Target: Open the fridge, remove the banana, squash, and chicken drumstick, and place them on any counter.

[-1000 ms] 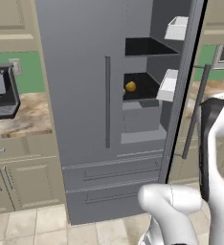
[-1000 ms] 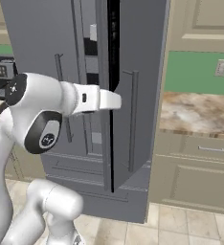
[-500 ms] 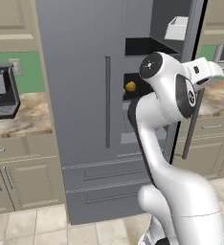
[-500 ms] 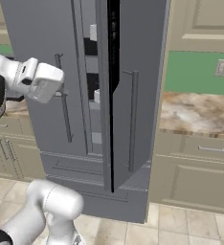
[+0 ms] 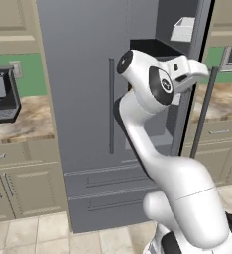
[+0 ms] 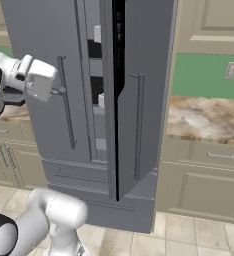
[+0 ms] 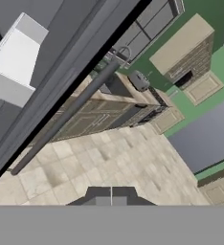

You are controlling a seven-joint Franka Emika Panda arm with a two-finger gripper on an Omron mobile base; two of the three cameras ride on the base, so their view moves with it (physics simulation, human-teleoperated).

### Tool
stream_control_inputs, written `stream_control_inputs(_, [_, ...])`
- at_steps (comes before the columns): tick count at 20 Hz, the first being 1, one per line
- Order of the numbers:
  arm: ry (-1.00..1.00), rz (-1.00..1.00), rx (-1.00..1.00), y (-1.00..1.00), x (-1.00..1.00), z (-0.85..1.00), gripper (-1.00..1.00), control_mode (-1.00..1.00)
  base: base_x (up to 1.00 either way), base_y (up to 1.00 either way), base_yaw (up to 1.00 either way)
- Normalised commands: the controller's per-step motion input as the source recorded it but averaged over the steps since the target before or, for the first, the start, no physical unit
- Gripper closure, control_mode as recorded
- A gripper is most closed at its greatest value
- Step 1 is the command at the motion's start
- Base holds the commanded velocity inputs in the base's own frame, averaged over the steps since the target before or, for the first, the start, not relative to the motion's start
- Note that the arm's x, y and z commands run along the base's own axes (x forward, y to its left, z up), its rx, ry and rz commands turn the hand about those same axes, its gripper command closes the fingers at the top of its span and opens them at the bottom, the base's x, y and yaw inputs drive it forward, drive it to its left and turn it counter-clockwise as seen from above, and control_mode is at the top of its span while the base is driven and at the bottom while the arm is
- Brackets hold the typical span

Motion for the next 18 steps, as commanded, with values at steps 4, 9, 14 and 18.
stream_control_inputs(4, [0.02, -0.02, -0.03, 0.00, 0.29, -0.02, 1.00, -1.00, 0.00, 0.00, 0.00])
stream_control_inputs(9, [0.00, -0.09, -0.11, 0.09, 0.86, -0.29, 1.00, -1.00, 0.00, 0.00, 0.00])
stream_control_inputs(14, [0.06, -0.12, -0.02, -0.01, 1.00, -0.06, 1.00, -1.00, 0.00, 0.00, 0.00])
stream_control_inputs(18, [0.16, -0.15, 0.00, -0.13, 1.00, 0.00, 1.00, -1.00, 0.00, 0.00, 0.00])
